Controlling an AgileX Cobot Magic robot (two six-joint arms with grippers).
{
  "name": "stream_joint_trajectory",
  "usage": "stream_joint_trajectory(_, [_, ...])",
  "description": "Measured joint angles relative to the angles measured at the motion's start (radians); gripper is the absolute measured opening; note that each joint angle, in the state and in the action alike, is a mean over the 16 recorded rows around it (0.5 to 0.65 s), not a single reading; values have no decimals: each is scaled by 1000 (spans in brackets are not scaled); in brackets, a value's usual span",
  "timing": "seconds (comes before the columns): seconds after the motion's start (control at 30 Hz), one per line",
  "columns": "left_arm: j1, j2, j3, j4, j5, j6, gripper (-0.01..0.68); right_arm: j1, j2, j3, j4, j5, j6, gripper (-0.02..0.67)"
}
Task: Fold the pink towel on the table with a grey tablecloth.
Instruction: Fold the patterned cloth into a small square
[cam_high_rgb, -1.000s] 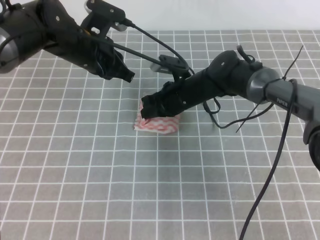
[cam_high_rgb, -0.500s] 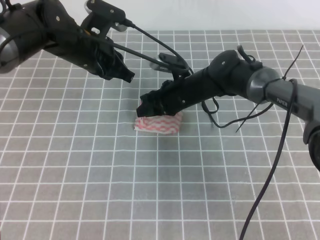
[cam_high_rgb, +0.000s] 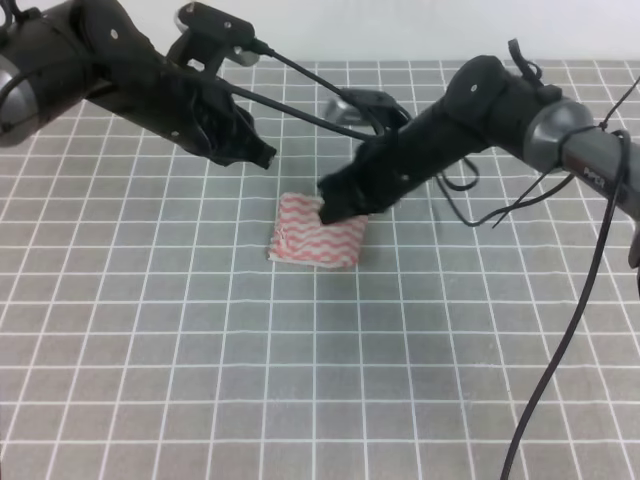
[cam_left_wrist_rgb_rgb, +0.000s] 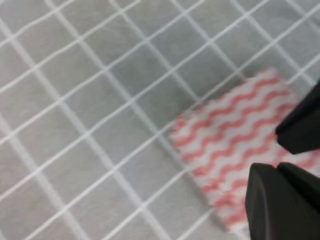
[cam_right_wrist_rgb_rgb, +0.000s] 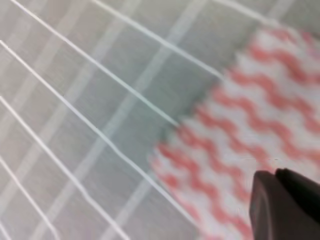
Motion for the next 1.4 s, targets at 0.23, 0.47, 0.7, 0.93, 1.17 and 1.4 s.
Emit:
stream_joint_trajectory(0.23, [-1,43,0,-154,76,103,0,-12,3,-1,-93,25,43,-13])
stream_joint_trajectory(0.47, [-1,120,0,-245,139,168,1,-12,16,-1,-104,12,46,-15])
stream_joint_trajectory(0.7, [-2,184,0,-234,155,169,1,-12,28,-1,-102,1,46,-15])
stream_joint_trajectory(0.93, [-2,210,0,-187,138,153,1,-12,32,0,-100,-3,46,-15])
stream_joint_trajectory(1.17, [-1,221,0,-124,114,123,0,-12,33,0,-99,1,46,-15])
stream_joint_trajectory(1.4, [-1,236,0,-80,102,87,0,-12,30,-1,-106,30,46,-16])
